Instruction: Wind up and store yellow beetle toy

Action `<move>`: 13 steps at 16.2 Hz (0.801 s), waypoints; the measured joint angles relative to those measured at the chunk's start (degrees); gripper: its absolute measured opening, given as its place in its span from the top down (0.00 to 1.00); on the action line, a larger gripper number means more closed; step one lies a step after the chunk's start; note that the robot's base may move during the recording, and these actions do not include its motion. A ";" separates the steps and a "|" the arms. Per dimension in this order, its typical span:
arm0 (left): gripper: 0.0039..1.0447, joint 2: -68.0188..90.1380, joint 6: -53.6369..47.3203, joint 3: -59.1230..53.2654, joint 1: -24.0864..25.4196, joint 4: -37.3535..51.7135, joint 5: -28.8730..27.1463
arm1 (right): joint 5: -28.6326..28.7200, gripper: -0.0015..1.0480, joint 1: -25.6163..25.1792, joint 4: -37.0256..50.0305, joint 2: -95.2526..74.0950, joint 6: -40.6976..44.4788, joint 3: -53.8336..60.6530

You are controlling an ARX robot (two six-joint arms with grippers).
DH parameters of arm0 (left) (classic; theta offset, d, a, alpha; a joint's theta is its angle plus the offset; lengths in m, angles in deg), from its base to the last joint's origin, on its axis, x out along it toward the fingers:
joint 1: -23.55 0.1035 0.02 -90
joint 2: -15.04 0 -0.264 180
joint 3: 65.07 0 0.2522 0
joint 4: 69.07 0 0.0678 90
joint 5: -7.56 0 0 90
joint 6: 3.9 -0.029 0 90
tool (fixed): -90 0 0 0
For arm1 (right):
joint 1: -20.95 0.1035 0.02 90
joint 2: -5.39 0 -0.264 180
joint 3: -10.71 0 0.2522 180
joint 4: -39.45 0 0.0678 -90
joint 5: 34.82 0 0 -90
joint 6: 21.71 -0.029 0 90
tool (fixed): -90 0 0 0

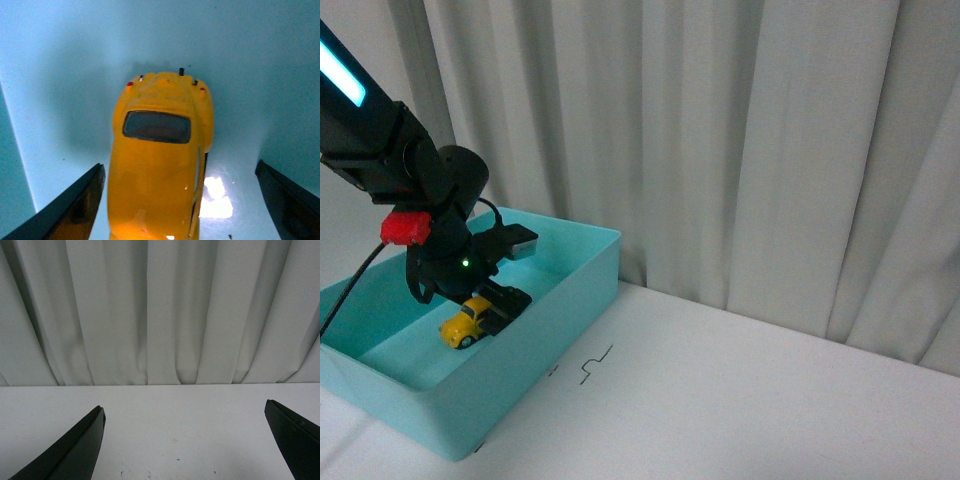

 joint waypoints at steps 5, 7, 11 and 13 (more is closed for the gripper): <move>0.06 -5.90 3.13 0.09 0.96 0.42 7.21 | 0.00 0.06 0.00 0.00 0.00 -0.02 0.00; 0.06 -10.43 4.79 -0.17 2.45 2.89 12.20 | 0.00 0.06 0.00 0.02 0.00 -0.02 0.00; 0.06 -28.85 4.31 -10.10 5.81 9.33 23.71 | 0.00 0.06 0.00 0.00 0.00 0.00 0.00; 0.06 -40.68 4.48 -16.50 6.21 10.32 28.74 | 0.00 0.06 0.00 0.00 0.00 -0.02 0.00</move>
